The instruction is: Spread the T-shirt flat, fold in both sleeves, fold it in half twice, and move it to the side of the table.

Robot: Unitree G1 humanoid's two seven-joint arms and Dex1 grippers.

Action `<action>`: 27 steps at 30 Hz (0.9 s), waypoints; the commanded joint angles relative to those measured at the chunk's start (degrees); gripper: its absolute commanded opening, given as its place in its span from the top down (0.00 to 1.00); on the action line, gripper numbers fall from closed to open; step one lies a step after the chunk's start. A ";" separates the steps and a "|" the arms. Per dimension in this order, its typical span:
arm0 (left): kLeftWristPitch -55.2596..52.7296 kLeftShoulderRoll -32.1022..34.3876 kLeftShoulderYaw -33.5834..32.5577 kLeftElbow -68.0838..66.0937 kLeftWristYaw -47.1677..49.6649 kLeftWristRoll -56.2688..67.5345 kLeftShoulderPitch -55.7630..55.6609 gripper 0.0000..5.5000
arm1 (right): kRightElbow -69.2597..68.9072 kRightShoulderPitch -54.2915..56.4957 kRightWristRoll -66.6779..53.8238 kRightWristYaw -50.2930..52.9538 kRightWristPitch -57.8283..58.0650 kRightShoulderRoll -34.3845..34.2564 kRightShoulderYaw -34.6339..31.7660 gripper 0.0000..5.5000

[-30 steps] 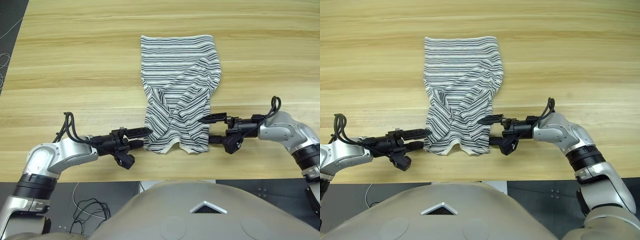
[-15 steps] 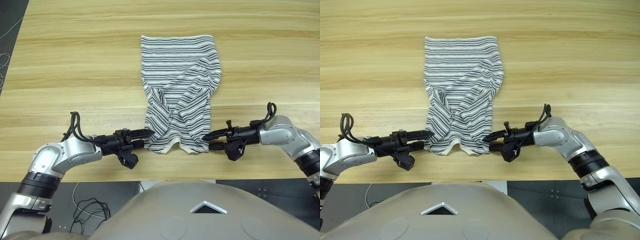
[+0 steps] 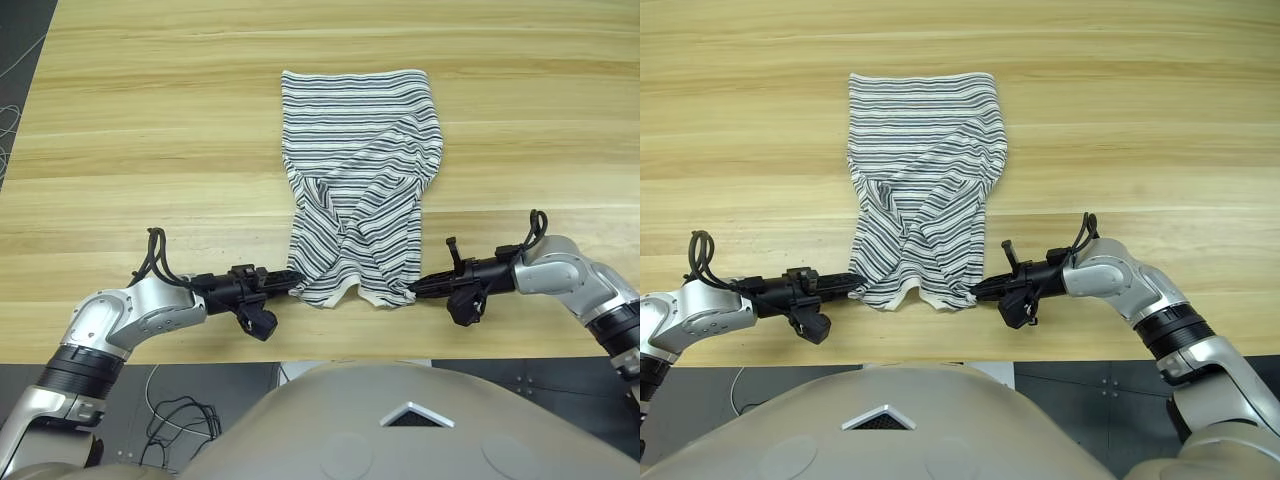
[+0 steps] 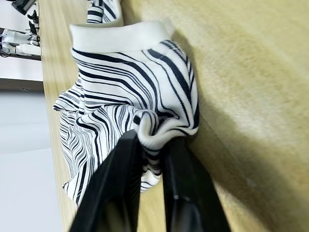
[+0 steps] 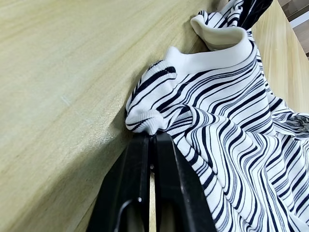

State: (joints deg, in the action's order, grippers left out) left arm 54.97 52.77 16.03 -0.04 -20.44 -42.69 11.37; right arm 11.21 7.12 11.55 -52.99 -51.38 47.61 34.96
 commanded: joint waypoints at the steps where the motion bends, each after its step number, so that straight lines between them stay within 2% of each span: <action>1: -0.88 1.29 0.32 0.55 -1.84 2.30 0.19 0.98 | 0.05 0.19 0.90 -0.57 0.86 -0.39 -0.34 0.98; 4: -3.43 1.15 -0.24 1.10 -4.31 8.63 -1.12 0.98 | -0.96 0.44 -2.50 -1.38 3.31 -0.59 -0.98 0.98; 6: -10.80 2.48 0.07 4.28 -11.24 20.11 -1.03 0.98 | -4.25 1.65 -9.77 -4.41 10.30 -0.21 -2.17 0.98; 10: -26.17 7.37 -1.45 9.38 -24.69 36.67 0.30 0.98 | -14.82 3.67 -32.54 -15.87 34.39 3.41 -5.72 0.98; 13: -36.29 13.20 -4.76 17.32 -33.58 49.60 1.16 0.98 | -16.59 6.18 -41.66 -21.88 46.48 3.29 -8.74 0.98; 20: -43.20 18.87 -11.88 27.47 -43.10 58.92 1.58 0.98 | -23.24 5.96 -49.17 -30.71 60.77 6.03 -14.93 0.98; 27: -44.36 19.03 -23.46 36.29 -49.59 67.20 8.78 0.98 | -30.40 2.94 -52.61 -35.85 69.04 10.03 -19.59 0.98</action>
State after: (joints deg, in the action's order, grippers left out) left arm 10.89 71.30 -3.49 33.84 -67.39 22.10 17.48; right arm -17.05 10.48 -39.69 -87.04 15.37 55.02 17.51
